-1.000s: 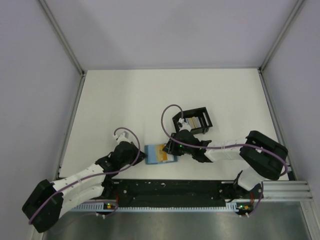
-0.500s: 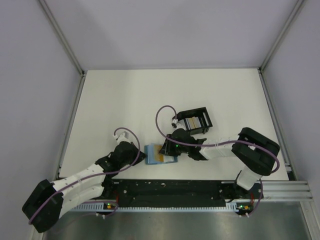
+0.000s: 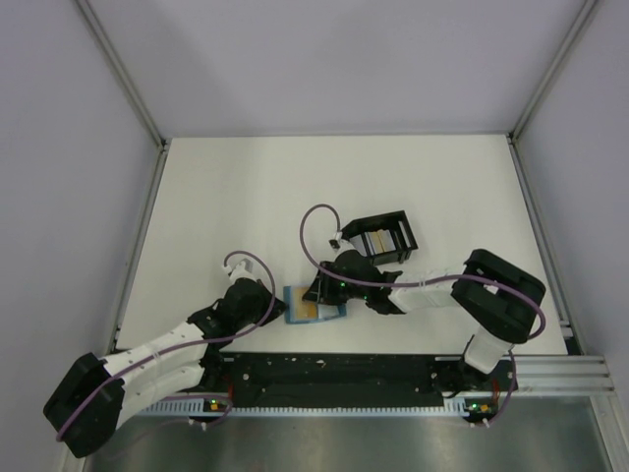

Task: Put the credit cards into the card holder
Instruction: Pick up the credit card from the card holder.

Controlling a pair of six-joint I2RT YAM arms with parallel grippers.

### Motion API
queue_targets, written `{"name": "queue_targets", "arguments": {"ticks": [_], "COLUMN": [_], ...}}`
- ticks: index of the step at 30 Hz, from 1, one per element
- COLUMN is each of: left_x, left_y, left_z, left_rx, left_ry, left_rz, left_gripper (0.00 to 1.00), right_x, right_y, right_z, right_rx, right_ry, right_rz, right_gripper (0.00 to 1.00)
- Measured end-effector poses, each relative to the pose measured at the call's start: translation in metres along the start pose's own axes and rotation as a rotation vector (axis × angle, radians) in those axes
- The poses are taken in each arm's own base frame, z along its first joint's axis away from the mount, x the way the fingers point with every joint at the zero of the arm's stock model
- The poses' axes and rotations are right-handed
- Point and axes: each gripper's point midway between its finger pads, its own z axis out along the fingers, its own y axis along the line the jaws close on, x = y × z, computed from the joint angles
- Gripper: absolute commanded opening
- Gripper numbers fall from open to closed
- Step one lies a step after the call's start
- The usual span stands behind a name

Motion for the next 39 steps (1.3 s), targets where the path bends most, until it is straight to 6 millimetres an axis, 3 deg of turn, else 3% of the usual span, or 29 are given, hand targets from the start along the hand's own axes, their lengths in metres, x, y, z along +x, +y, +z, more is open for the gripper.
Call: {"name": "queue_targets", "arguments": {"ticks": [7,17,27,39], "left_x": [0.0,0.001,0.001,0.0], "left_y": [0.0,0.001,0.001,0.002], "left_z": [0.0,0.0,0.0,-0.001], "left_rx": [0.0,-0.005,-0.005,-0.007], "left_ry": [0.0,0.003,0.003,0.0], "left_rz": [0.0,0.001,0.001,0.006], "left_gripper": [0.0,0.0,0.0,0.0], "right_x": [0.001,-0.013,0.006,0.009], "right_y": [0.011,-0.001,-0.013,-0.004], "right_z": [0.004,-0.01,0.001,0.007], "right_rx": [-0.038,0.053,0.063,0.022], "right_ry": [0.017,-0.048,0.027,0.055], "right_rz": [-0.006,-0.058,-0.047,-0.052], "right_gripper": [0.3,0.33,0.31,0.3]}}
